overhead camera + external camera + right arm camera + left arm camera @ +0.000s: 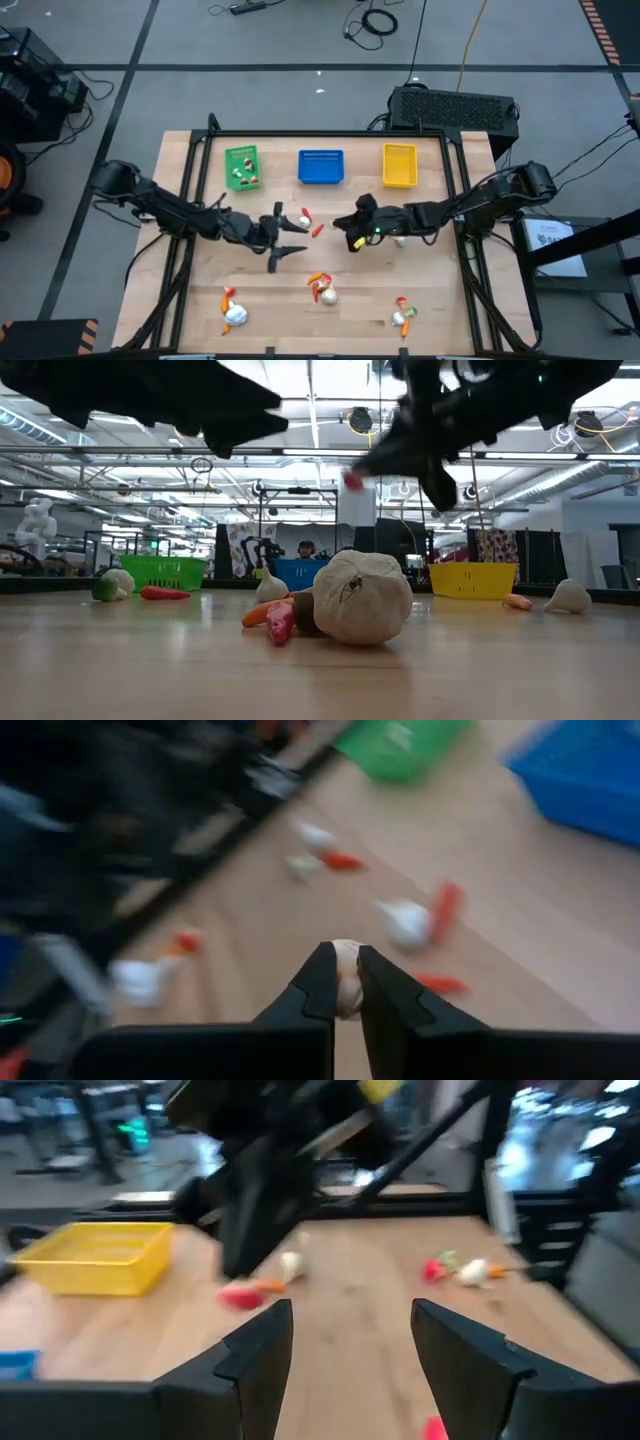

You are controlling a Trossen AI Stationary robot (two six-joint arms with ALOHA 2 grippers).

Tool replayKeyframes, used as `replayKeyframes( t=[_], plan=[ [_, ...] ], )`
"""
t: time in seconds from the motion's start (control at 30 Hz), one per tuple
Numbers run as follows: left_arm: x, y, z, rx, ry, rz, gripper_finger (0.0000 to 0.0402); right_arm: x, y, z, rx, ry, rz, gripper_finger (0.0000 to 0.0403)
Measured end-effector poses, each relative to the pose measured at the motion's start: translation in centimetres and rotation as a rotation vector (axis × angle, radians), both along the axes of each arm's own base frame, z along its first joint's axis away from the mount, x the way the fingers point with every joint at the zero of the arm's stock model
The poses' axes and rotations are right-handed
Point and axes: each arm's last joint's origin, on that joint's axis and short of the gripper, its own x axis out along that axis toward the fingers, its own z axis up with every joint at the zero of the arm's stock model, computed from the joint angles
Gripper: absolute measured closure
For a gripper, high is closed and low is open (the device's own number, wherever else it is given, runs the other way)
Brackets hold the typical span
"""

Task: Sort produce into baskets
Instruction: Put the orange mushroom into the green bin

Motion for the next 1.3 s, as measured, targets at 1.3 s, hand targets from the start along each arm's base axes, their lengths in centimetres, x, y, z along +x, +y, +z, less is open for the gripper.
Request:
replayKeyframes(
  t=[1.3],
  plan=[
    [4.5, -1.7, 1.8, 0.507, -0.098, 0.160, 0.0189, 0.3, 2.3, 2.7, -0.072, -0.278, 0.077, 0.0383]
  ],
)
